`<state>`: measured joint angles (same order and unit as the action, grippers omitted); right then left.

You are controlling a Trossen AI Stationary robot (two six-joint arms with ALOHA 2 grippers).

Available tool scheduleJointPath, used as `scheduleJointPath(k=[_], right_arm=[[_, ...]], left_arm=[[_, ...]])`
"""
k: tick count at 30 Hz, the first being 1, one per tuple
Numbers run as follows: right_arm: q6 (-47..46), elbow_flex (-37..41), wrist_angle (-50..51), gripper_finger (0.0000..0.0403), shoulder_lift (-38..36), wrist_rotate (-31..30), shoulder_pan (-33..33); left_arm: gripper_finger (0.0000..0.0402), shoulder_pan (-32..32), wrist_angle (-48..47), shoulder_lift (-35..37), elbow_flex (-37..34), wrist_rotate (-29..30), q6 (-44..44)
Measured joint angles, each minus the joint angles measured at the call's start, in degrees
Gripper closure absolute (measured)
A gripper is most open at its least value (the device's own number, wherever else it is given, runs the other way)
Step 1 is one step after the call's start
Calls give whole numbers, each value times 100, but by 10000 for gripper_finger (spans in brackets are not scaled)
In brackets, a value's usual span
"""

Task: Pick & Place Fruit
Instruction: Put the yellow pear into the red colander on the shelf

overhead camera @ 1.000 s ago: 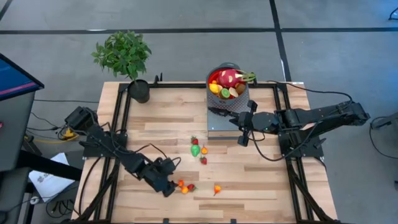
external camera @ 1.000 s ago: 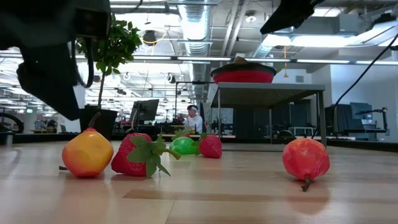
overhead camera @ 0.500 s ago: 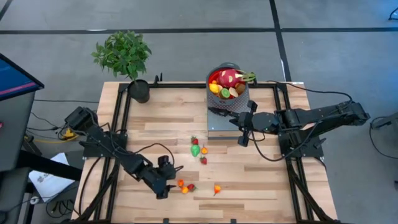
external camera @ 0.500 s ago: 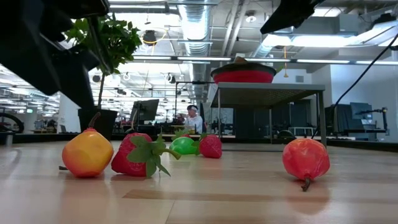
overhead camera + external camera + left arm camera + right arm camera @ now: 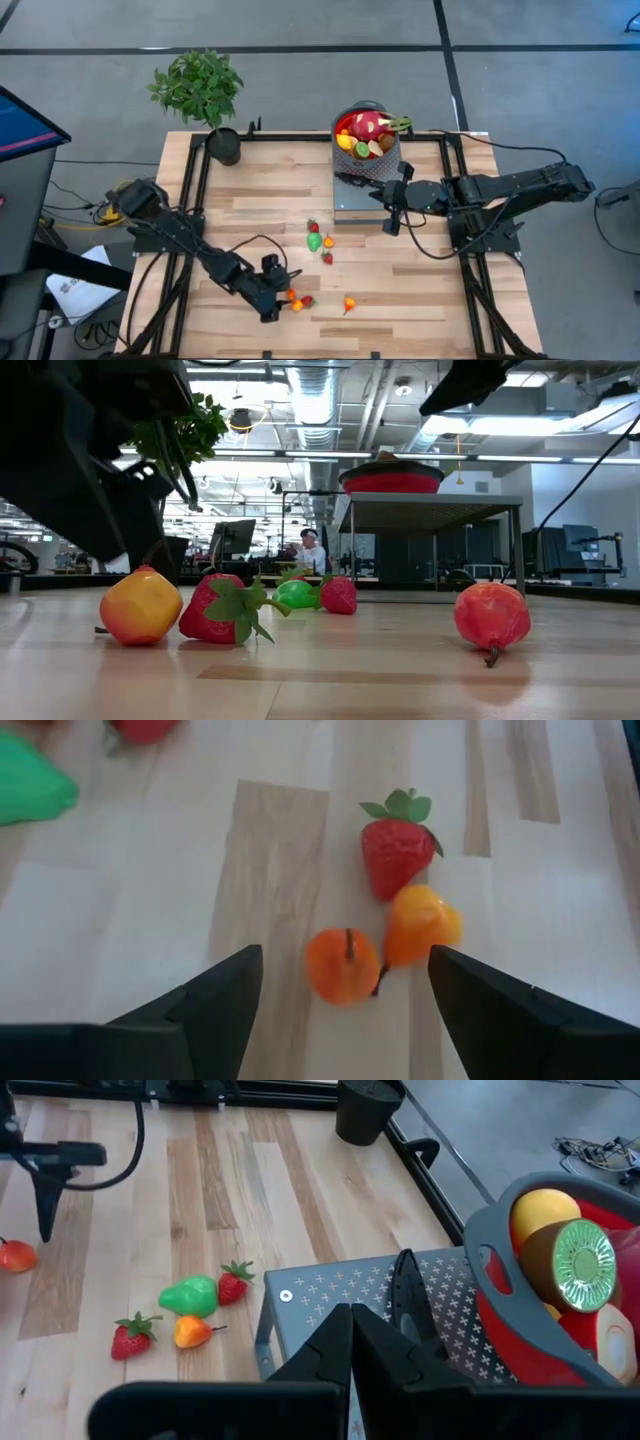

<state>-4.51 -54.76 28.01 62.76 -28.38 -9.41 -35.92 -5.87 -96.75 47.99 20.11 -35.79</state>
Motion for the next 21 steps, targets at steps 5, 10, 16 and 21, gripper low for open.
scheduleJointPath(k=[5,10,16,21], right_arm=[[-1,-1,6,403,0,0,0],[-2,-2,13,403,0,0,0],[-2,-2,28,403,0,0,0],[-2,-2,28,403,0,0,0]], left_arm=[[123,0,93,-274,0,-3,-7],[123,0,243,-354,-2,-49,-17],[123,0,266,-377,0,0,-35],[123,-1,380,-635,0,55,-50]])
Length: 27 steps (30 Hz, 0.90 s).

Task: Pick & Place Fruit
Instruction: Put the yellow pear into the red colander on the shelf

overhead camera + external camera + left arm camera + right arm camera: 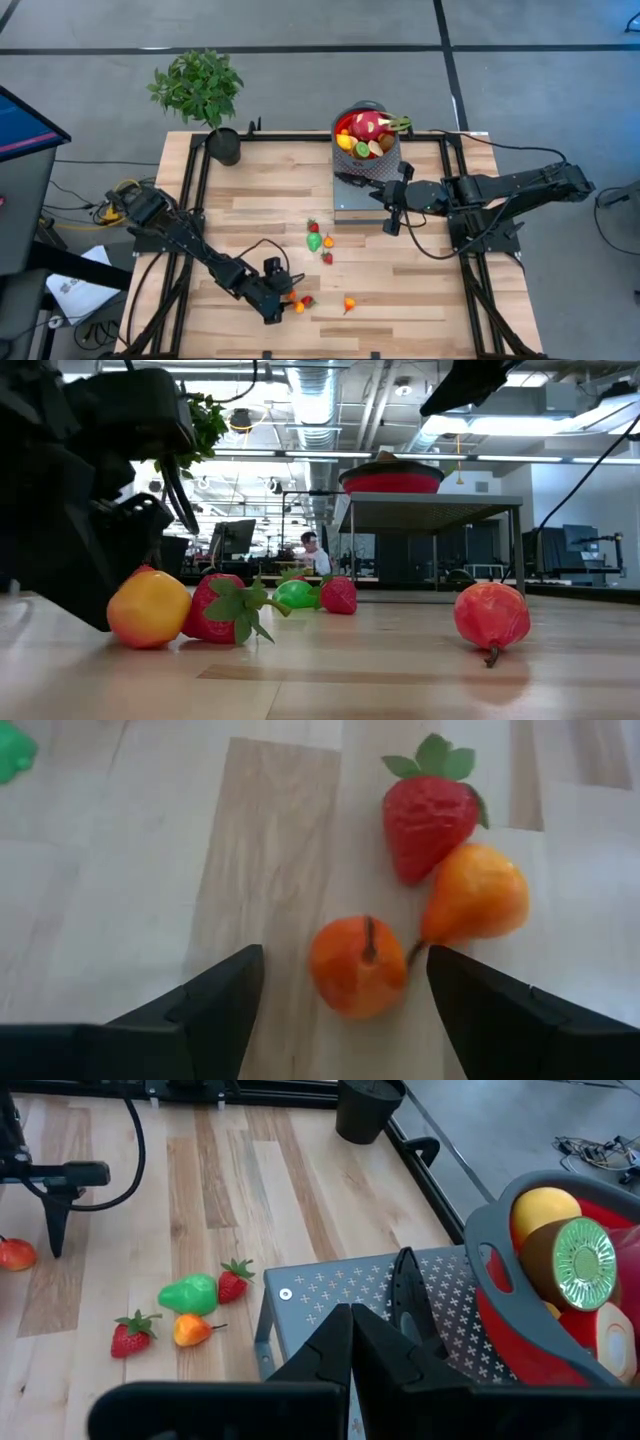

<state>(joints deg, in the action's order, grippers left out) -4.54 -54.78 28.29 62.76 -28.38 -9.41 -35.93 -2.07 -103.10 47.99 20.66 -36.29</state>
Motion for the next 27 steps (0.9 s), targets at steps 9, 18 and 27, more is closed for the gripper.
scheduleJointPath(k=[9,18,27], right_arm=[[-2,1,0,403,0,1,0],[-1,0,0,403,2,1,0],[-2,0,0,403,2,0,0]], left_arm=[[127,1,106,57,0,13,-7],[187,1,120,60,-2,-26,-14],[244,1,152,60,-2,-25,-16]])
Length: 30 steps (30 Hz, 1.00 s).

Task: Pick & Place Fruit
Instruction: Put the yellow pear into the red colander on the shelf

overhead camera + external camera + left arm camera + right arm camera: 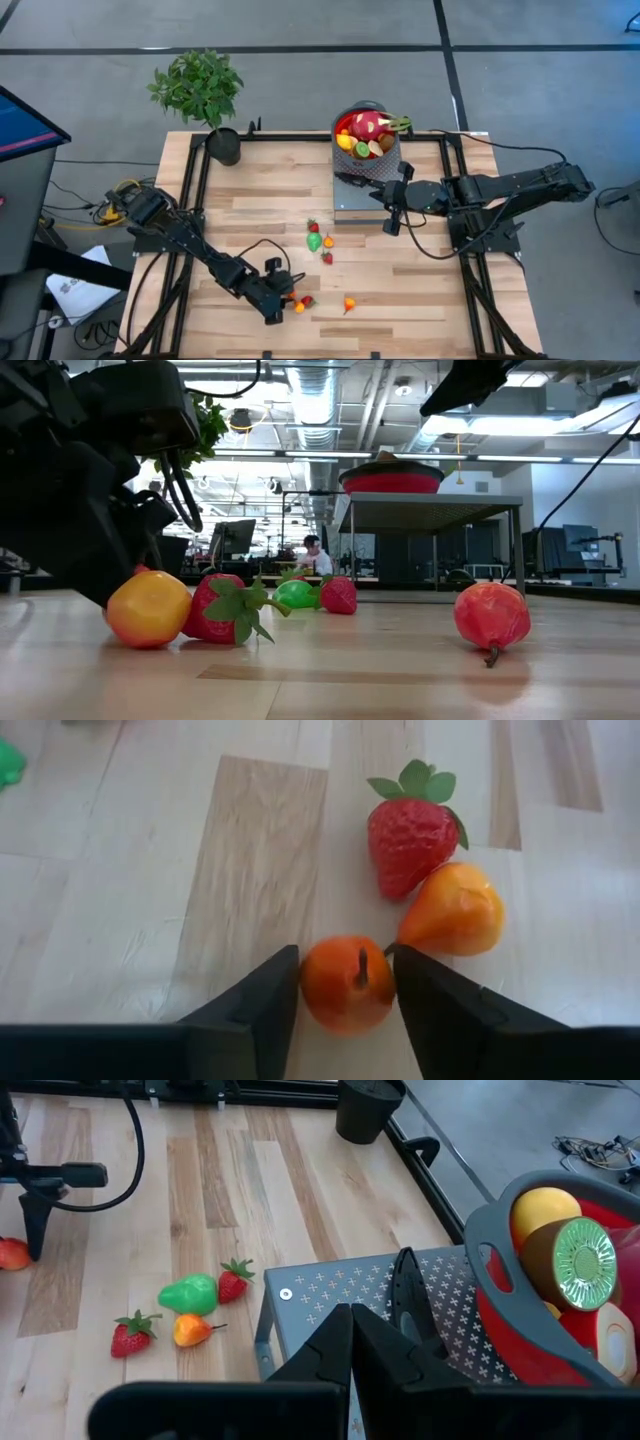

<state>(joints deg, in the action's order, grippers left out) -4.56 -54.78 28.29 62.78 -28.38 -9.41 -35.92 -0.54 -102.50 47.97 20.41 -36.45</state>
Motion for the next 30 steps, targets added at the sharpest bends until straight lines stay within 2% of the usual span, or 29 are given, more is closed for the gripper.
scheduleJointPath(k=[7,19,24,30], right_arm=[[2,0,0,403,0,0,0],[2,0,0,403,0,1,0],[35,0,0,403,0,0,0],[109,0,0,403,0,0,7]], left_arm=[[269,0,23,0,0,1,0],[270,0,2,43,0,5,-2],[271,47,-22,385,0,84,3],[271,275,-65,1138,0,351,44]])
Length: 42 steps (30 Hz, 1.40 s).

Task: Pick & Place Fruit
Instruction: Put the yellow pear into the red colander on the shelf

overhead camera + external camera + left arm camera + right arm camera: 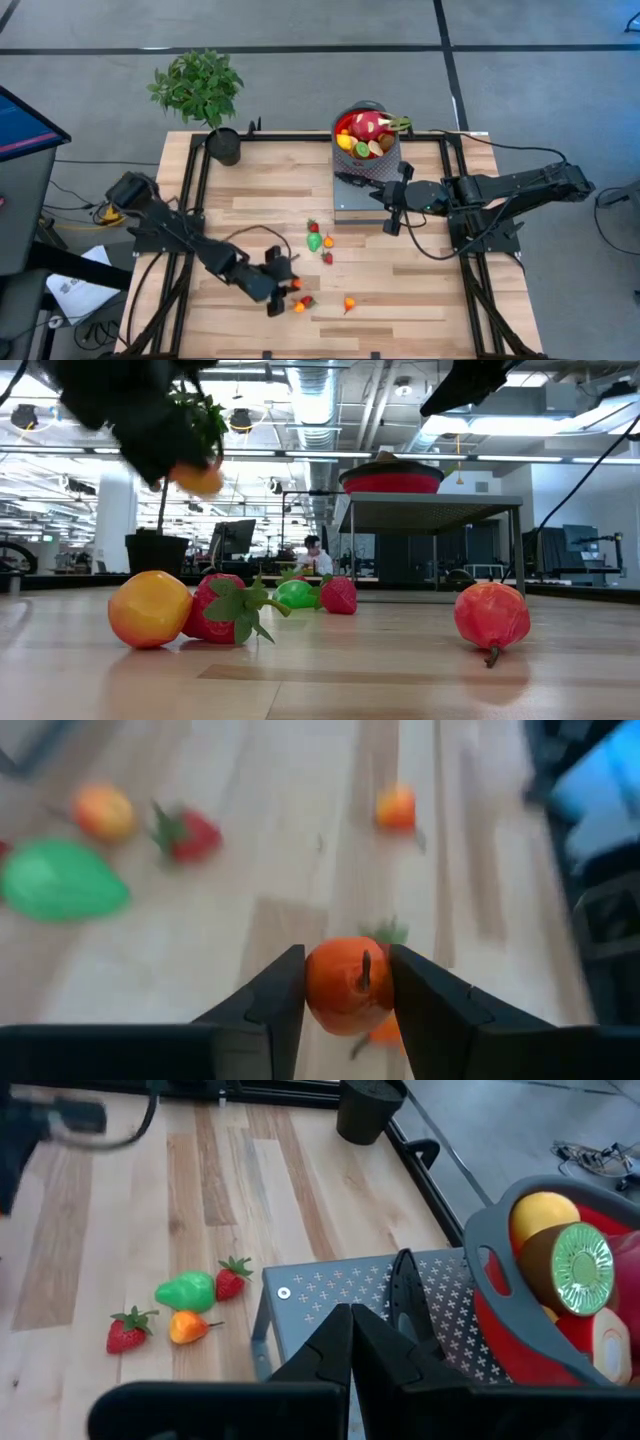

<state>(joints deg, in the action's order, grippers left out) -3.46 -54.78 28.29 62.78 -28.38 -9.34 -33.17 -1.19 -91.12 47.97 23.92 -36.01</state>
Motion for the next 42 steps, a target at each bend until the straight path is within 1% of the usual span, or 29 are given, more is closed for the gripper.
scheduleJointPath(k=[5,8,11,18,22,25,31,34,37,42], right_arm=[[244,1,-23,403,0,0,2],[267,2,-22,403,0,0,2],[478,1,-61,403,0,1,2],[711,2,-290,403,2,2,0],[831,2,-644,403,2,22,-2],[1161,2,-1034,403,2,234,-7],[1921,4,-2137,403,163,1122,-54],[2344,-2,-2761,403,363,1417,-129],[2749,4,-3289,403,607,1477,-212],[3374,2,-3875,403,919,1480,-265]], left_arm=[[271,327,-18,726,0,145,7],[271,560,-1,1137,0,159,-2],[271,812,41,1495,0,158,-12],[272,1339,418,2077,0,155,-25],[272,1605,999,2177,0,58,-24],[272,1832,1453,2180,0,-194,-24],[272,2294,2276,2180,0,-754,-24],[272,2458,2707,2180,0,-1128,-24],[272,2537,3045,2180,0,-1364,3],[272,2545,3228,2178,0,-1354,111]])
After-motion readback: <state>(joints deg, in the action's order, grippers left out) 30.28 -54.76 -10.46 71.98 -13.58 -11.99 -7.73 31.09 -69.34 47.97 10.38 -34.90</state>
